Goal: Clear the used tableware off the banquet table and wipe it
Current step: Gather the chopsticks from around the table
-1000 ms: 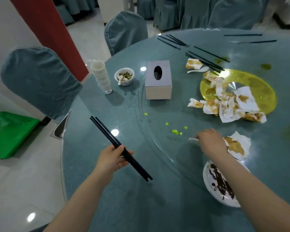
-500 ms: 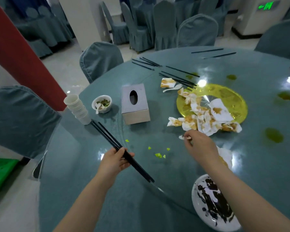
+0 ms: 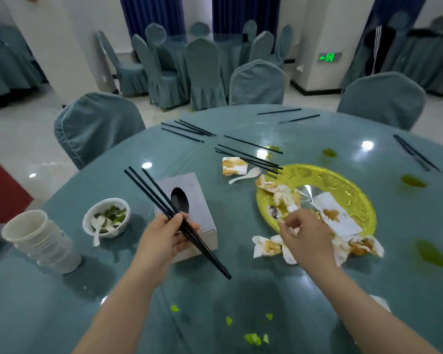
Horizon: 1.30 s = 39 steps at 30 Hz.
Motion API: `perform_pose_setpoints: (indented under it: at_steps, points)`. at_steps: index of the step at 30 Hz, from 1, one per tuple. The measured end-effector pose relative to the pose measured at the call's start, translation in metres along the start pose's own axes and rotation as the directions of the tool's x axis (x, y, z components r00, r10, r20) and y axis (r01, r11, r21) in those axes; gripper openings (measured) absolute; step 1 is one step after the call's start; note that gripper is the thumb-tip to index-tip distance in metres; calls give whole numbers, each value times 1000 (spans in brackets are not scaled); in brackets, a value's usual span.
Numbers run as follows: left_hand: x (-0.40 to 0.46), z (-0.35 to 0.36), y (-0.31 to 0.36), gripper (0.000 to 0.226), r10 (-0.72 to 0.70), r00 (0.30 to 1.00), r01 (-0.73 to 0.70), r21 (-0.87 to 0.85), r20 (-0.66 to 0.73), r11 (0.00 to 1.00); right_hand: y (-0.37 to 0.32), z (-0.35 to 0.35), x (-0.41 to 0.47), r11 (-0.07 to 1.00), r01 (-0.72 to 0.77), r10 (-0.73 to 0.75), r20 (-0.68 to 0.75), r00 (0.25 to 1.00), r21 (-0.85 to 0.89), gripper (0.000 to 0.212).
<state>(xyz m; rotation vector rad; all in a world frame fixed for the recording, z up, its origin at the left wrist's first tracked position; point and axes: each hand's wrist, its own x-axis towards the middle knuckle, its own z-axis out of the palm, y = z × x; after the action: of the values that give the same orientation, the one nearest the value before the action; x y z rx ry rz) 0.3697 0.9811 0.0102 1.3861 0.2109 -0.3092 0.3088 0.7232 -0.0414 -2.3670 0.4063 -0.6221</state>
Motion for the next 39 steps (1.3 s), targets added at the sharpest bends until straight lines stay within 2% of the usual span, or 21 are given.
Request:
perform_pose_setpoints:
  at_steps: [2, 4, 7, 13, 17, 20, 26, 28, 30, 33, 36, 39]
  points:
    - [21, -7, 11, 18, 7, 1000, -7, 17, 28, 1000, -9, 25, 24, 999, -30, 30, -1, 1000, 24, 32]
    - [45, -16, 23, 17, 14, 998, -16, 35, 61, 999, -17, 52, 53, 999, -36, 36, 8, 999, 30, 25]
    - [77, -29, 36, 17, 13, 995, -20, 68, 104, 998, -24, 88, 94, 996, 22, -21, 20, 1000, -86, 6]
    - [123, -48, 40, 16, -8, 992, -2, 77, 129, 997, -19, 140, 150, 938, 176, -171, 43, 984, -298, 3]
    - [135, -55, 32, 17, -21, 990, 11, 70, 139, 998, -10, 163, 173, 872, 206, -174, 113, 978, -445, 18]
    - [137, -60, 26, 18, -25, 989, 14, 77, 143, 997, -2, 179, 183, 824, 266, -130, 289, 948, -501, 35]
    - [139, -65, 20, 16, -21, 987, 15, 40, 159, 999, 3, 189, 186, 700, 422, -215, 394, 894, -576, 30]
    - [134, -68, 21, 15, -22, 987, 21, 9, 156, 1000, -2, 186, 180, 688, 475, -278, 406, 871, -549, 34]
    - [126, -73, 24, 15, -16, 989, 19, -20, 148, 1000, -18, 179, 172, 759, 485, -375, 318, 871, -435, 31]
    - [112, -84, 34, 16, 12, 993, -8, -35, 114, 999, -62, 168, 155, 829, 517, -515, 68, 855, -214, 15]
    - [96, -101, 47, 15, 29, 995, -30, 7, 99, 1000, -109, 159, 138, 860, 506, -510, -102, 854, -59, 13]
    - [79, -125, 63, 15, 37, 996, -42, 56, 84, 998, -157, 153, 121, 864, 499, -479, -189, 857, 69, 13]
